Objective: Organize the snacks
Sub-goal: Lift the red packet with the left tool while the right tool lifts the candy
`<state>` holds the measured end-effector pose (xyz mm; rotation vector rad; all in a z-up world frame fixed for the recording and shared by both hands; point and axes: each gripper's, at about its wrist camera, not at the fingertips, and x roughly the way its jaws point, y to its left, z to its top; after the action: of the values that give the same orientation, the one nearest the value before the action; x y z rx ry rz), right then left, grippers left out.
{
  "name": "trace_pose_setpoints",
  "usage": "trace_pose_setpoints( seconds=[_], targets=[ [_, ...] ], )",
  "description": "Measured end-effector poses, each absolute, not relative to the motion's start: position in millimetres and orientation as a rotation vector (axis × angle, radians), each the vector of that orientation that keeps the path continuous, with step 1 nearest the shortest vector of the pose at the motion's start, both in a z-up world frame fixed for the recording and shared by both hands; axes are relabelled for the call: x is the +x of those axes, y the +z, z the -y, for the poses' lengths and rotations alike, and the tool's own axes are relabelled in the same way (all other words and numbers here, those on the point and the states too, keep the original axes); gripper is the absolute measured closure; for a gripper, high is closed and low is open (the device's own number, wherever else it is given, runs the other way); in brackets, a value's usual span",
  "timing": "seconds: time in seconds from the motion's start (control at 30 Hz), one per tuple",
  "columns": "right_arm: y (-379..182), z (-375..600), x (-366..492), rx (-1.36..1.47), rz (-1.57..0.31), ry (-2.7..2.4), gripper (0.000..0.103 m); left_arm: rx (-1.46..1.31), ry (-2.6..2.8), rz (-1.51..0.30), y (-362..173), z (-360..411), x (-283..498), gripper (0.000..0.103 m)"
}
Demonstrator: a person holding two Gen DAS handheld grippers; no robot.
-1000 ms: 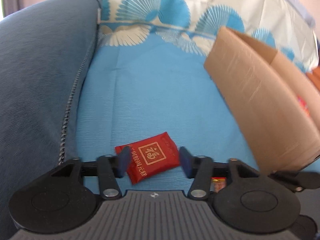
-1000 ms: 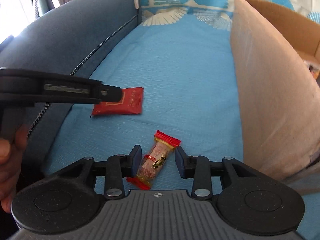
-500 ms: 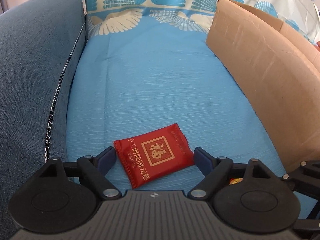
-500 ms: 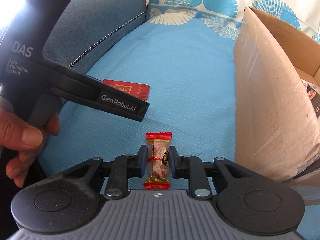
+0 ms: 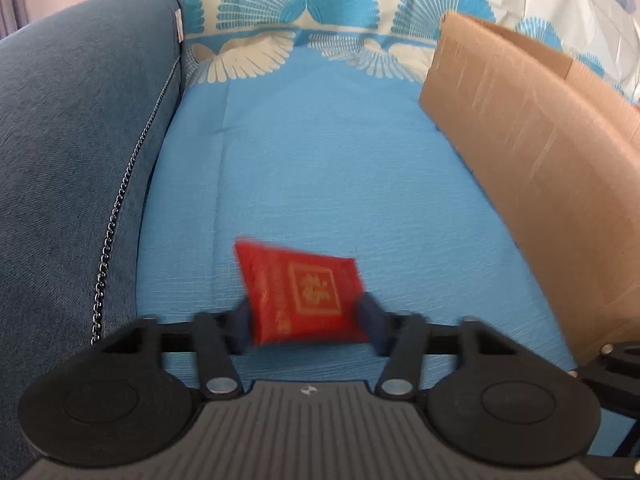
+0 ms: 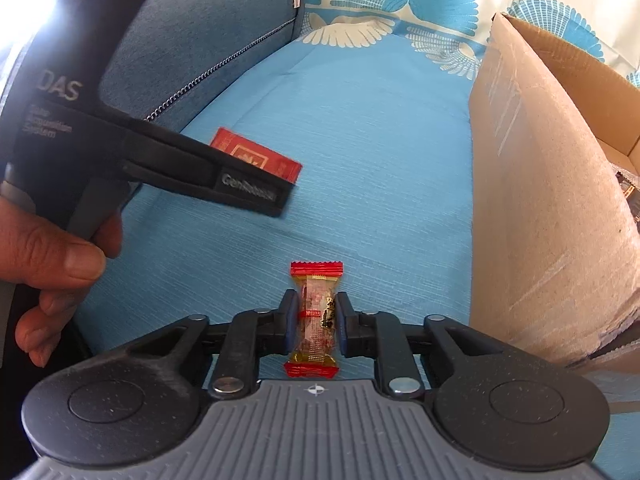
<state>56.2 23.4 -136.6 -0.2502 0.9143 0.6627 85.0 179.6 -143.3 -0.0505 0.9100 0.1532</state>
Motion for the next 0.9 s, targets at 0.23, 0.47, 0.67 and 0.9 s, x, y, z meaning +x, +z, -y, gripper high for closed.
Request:
trace_pose_setpoints(
  seconds=[0.23, 0.47, 0.67, 0.9],
  targets=[
    [-133.1, -16.7, 52.7, -0.23, -0.897, 0.657, 0.084, -0.119, 0.179, -0.89, -134.3, -188.6, 79.7, 0.084],
    [-131.9, -14.3, 49.8, -0.232, -0.897, 0.65, 0.084, -0.126, 0.184, -0.848, -127.9, -189.6, 72.8, 0.095],
    [-128.9, -12.9, 51.2, -0.215, -0.884, 0.65, 0.084, -0.123, 0.165, -0.798, -118.8, -186.8, 66.2, 0.096],
    [-123.1, -8.3, 48.1, -0.207, -0.857, 0.657, 0.085, -0.144, 0.165, -0.76, -110.0, -184.1, 55.9, 0.096]
  ],
)
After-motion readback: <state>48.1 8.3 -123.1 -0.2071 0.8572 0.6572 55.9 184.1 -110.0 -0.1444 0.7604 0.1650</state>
